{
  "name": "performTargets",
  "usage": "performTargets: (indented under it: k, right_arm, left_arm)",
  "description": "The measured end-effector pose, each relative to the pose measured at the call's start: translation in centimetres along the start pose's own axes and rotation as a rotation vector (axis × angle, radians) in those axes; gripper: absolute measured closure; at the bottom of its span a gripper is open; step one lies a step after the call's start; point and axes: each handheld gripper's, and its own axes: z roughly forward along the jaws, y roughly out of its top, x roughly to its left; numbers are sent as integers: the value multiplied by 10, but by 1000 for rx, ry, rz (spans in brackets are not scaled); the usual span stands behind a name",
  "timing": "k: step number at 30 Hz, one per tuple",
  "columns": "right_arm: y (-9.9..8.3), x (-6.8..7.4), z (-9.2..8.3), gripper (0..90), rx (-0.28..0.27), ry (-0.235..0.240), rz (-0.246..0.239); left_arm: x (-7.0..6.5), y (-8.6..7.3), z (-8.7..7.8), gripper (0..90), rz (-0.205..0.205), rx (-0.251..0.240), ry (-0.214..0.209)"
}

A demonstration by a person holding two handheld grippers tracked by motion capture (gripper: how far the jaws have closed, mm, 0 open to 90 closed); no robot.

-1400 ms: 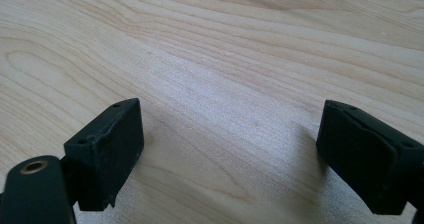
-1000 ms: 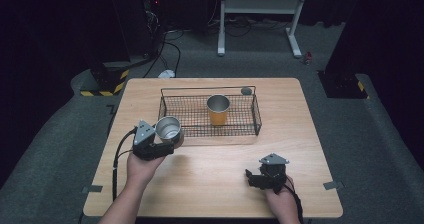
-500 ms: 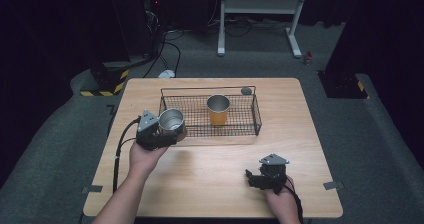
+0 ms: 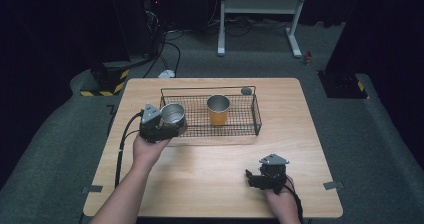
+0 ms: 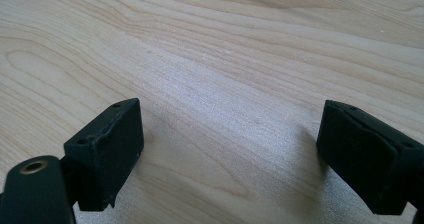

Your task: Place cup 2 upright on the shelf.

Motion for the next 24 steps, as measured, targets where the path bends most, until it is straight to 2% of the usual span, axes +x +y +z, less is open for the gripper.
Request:
performTargets:
  k: [4,8,17,19,24]
  right_arm:
    - [0,0,0,114,0,0,-1]
    - [0,0,0,115,-1,-1,-2]
    - [0,0,0,114,1,0,4]
    - [0,0,0,115,1,1,3]
    - [0,0,0,115,1,-1,6]
  left_arm:
    - [1,5,5,188,-14,-17,-4]
    - [2,9,9,188,-18,0,4]
    - [7,16,19,188,-31,3,11]
    - [8,17,22,188,-16,13,19]
    - [10,20,29,188,-16,22,19]
